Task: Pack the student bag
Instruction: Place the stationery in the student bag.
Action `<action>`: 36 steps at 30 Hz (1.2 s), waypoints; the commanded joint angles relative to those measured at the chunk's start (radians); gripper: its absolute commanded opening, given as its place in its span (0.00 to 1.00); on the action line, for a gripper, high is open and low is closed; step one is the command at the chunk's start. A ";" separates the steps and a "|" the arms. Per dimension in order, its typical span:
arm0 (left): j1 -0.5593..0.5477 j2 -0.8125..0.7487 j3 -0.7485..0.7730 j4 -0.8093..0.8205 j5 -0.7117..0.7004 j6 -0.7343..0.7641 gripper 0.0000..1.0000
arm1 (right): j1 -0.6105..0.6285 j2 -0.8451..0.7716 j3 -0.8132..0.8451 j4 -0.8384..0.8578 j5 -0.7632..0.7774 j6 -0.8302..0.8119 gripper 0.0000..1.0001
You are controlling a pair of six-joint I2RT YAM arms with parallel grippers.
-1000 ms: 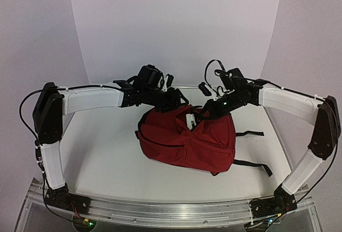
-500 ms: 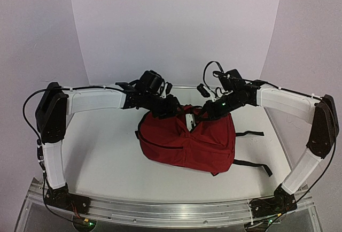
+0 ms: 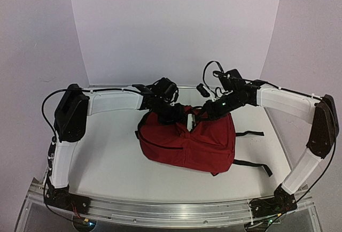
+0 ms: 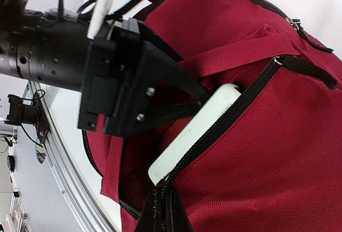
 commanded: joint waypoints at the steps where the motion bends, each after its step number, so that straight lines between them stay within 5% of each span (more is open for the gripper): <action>1: -0.028 0.040 0.098 -0.034 -0.008 0.056 0.62 | -0.004 -0.044 0.015 0.026 -0.023 0.006 0.00; 7: -0.071 0.074 0.192 -0.010 0.043 0.136 0.86 | -0.004 -0.033 0.018 0.028 -0.028 0.009 0.00; 12: -0.070 0.075 0.177 0.021 0.145 0.136 0.89 | -0.004 -0.042 0.020 0.026 -0.019 0.008 0.00; 24: -0.054 -0.096 -0.023 -0.079 0.048 0.188 0.88 | -0.004 -0.046 0.016 0.027 -0.022 0.004 0.00; 30: -0.019 -0.243 -0.231 0.134 0.103 0.110 0.76 | -0.003 -0.011 0.002 0.036 -0.062 0.020 0.00; 36: 0.009 -0.276 -0.251 0.184 0.122 0.097 0.54 | 0.017 0.068 0.003 0.056 -0.094 0.038 0.07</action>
